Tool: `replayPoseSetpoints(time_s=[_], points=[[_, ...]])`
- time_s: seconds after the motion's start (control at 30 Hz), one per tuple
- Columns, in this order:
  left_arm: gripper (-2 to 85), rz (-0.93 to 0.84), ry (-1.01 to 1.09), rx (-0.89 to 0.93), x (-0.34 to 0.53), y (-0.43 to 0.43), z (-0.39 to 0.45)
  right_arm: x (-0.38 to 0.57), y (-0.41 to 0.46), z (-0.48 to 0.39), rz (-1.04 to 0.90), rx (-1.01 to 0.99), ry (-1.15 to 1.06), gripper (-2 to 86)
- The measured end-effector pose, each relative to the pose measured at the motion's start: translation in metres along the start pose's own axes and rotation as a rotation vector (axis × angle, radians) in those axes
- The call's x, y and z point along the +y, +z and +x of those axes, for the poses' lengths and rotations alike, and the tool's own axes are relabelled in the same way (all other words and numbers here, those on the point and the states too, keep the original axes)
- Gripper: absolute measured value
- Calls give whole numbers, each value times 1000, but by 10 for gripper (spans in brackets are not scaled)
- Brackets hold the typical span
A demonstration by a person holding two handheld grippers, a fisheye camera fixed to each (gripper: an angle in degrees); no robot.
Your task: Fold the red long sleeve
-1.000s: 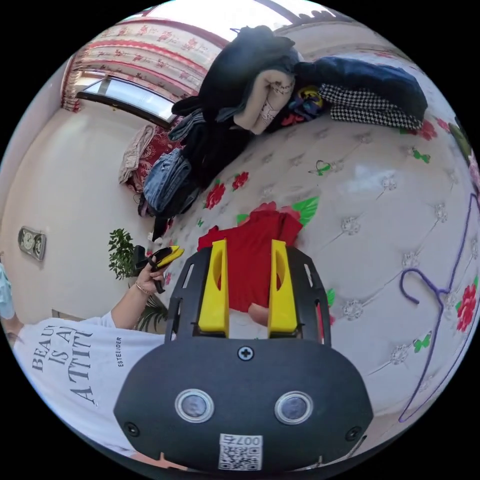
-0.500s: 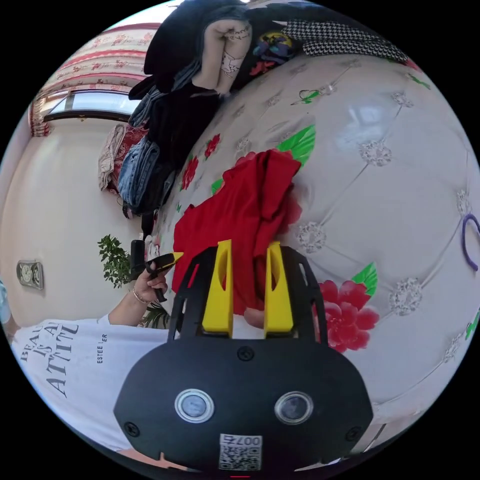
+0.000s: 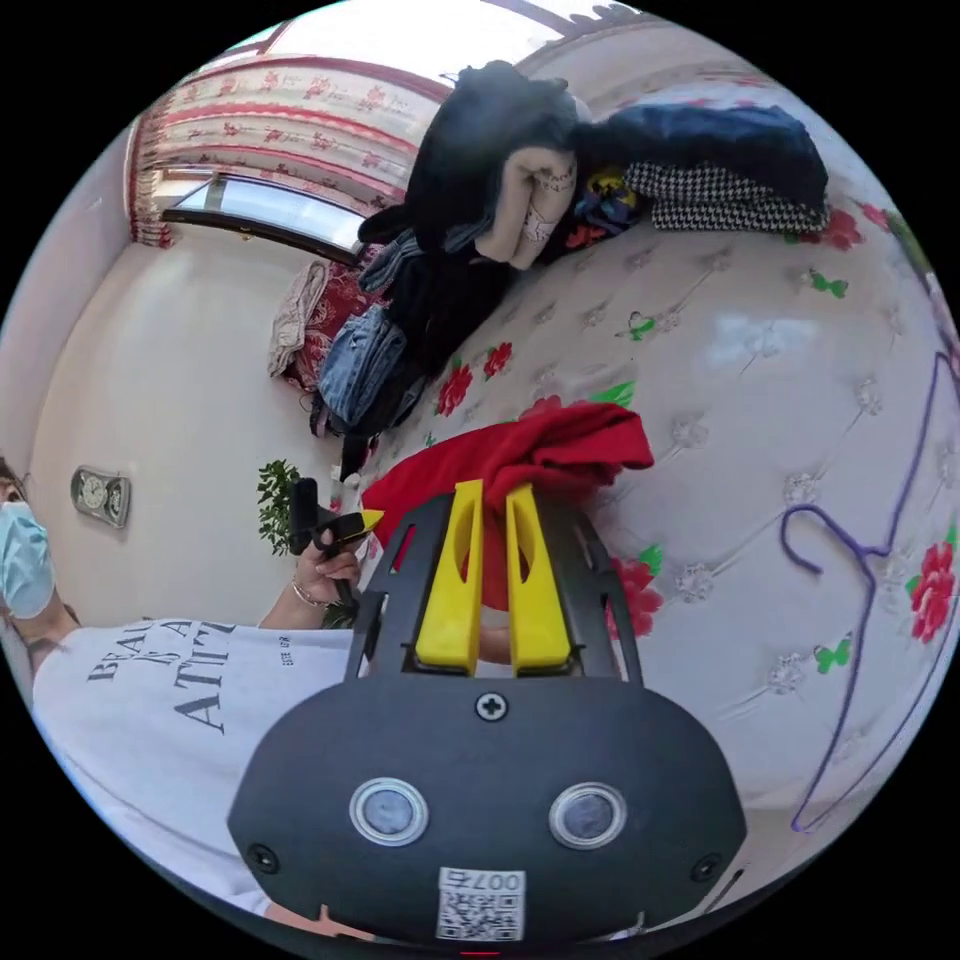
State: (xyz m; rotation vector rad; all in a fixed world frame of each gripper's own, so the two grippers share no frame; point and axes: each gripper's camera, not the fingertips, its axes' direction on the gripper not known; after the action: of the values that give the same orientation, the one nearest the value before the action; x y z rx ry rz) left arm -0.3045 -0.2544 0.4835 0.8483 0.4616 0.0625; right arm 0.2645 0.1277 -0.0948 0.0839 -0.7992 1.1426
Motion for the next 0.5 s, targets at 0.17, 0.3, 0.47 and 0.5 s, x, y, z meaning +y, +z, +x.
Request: replayPoseSetpoints(time_s=[0.17, 0.3, 0.47, 0.5], points=[[42, -23, 116, 165, -84, 88, 100, -12, -155, -20, 152, 139, -79, 13], [52, -17, 295, 163, -155, 161, 190, -29, -293, -42, 318, 417, -100, 21], [70, -52, 299, 2, -161, 232, 205, -26, -368, -2, 526, 841, 125, 35], [71, -59, 296, -20, -153, 234, 198, -20, -362, 11, 538, 837, 138, 38]])
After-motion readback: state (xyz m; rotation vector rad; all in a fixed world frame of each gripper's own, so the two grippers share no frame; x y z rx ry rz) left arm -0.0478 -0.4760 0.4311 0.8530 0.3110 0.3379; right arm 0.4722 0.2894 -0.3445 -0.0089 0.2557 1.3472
